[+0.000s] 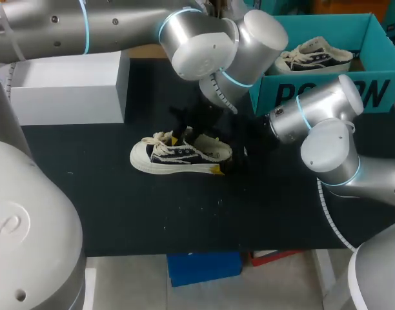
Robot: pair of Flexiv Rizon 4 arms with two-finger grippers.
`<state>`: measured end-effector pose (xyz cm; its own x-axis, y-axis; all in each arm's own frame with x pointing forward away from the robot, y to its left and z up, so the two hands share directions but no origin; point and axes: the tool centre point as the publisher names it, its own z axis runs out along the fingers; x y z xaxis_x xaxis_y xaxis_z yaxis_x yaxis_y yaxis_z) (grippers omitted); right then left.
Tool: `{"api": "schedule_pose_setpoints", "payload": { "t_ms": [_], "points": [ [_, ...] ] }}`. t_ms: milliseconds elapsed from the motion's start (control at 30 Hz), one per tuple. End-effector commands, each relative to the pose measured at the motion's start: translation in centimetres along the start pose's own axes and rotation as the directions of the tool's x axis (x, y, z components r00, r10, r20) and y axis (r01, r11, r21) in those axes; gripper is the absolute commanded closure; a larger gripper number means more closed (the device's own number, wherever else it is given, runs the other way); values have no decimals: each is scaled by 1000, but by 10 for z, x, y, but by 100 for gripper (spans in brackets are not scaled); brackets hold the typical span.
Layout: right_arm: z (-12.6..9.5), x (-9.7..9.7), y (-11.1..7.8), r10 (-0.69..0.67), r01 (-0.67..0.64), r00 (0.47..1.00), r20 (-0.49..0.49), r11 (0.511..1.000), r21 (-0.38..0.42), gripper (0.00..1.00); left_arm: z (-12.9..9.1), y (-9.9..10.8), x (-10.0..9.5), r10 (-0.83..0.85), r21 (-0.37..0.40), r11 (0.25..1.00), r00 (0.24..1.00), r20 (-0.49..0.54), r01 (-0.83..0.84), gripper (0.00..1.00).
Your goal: Take the shoe out of the shoebox, open the shoe tongue, remove and reinsert the insole, then place the shoe into the shoebox
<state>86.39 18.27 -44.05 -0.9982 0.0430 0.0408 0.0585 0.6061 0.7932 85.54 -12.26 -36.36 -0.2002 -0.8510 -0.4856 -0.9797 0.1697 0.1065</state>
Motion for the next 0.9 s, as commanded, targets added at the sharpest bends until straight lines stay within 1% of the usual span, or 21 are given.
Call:
{"api": "schedule_pose_setpoints", "payload": {
  "t_ms": [33, 233, 367, 500, 633, 900],
  "points": [
    [4, 0, -1, 1, -1, 1000, 1, 1000, 0, 100, -2, 2, 2, 12, 18, 1000, 1000, 15, -12, 100],
    [4, 0, -1, 1, -1, 1000, 1, 1000, 0, 100, -15, -1, -2, -2, 53, 999, 1000, 5, 2, 100],
    [4, 0, -1, 1, -1, 1000, 1, 1000, 0, 100, -24, -5, -11, -18, 72, 997, 1000, -13, 19, 100],
    [4, 0, -1, 1, -1, 1000, 1, 1000, 0, 100, -27, -5, -20, -29, 84, 996, 999, -16, 30, 100],
    [4, 0, -1, 1, -1, 1000, 1, 1000, 0, 100, -23, -3, -31, -48, 81, 995, 999, -16, 49, 100],
    [4, 0, -1, 1, -1, 1000, 1, 1000, 0, 100, -6, 7, -59, -102, 58, 993, 995, 14, 101, 100]
  ]
}}
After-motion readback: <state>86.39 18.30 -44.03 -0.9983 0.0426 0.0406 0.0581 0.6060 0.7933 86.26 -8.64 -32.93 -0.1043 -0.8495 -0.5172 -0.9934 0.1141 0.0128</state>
